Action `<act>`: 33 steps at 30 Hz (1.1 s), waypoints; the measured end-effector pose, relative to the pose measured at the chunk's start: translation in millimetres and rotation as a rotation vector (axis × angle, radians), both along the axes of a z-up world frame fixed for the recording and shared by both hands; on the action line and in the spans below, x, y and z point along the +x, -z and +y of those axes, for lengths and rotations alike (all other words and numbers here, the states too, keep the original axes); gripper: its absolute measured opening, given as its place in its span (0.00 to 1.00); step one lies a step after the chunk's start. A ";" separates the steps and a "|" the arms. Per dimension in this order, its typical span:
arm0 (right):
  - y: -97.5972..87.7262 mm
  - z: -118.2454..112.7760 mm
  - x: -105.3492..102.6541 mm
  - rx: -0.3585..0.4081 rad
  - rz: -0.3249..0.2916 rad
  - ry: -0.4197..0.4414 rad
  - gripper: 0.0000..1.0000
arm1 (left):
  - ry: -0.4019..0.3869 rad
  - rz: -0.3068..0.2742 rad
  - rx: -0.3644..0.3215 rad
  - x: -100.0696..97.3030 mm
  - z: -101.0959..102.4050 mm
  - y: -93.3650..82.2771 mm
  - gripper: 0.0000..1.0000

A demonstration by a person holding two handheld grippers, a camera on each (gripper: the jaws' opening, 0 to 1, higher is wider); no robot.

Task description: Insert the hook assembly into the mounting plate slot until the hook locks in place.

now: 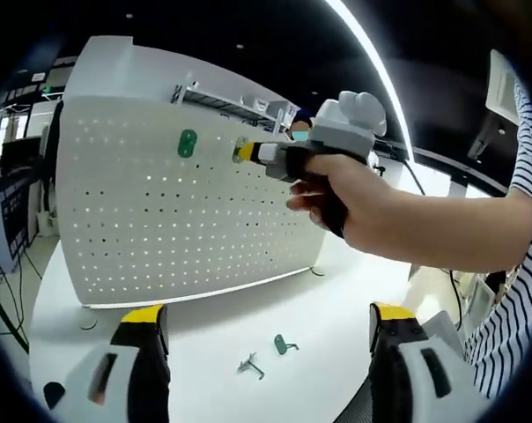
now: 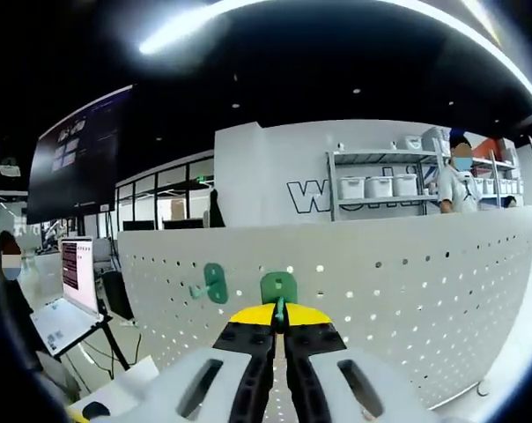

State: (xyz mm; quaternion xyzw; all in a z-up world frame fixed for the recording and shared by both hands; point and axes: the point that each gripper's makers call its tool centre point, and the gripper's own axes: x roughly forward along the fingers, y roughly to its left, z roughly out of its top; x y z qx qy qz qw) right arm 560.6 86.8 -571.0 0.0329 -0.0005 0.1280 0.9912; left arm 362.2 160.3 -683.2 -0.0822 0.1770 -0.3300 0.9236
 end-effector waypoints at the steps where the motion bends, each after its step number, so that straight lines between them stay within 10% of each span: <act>1: 0.1 1.4 1.3 -0.004 -0.002 0.006 0.00 | -0.001 0.002 0.000 0.0 0.3 0.9 0.97; 33: -6.6 20.8 25.9 -0.007 0.059 0.078 0.00 | -0.070 0.026 -0.027 -0.5 25.0 11.9 0.93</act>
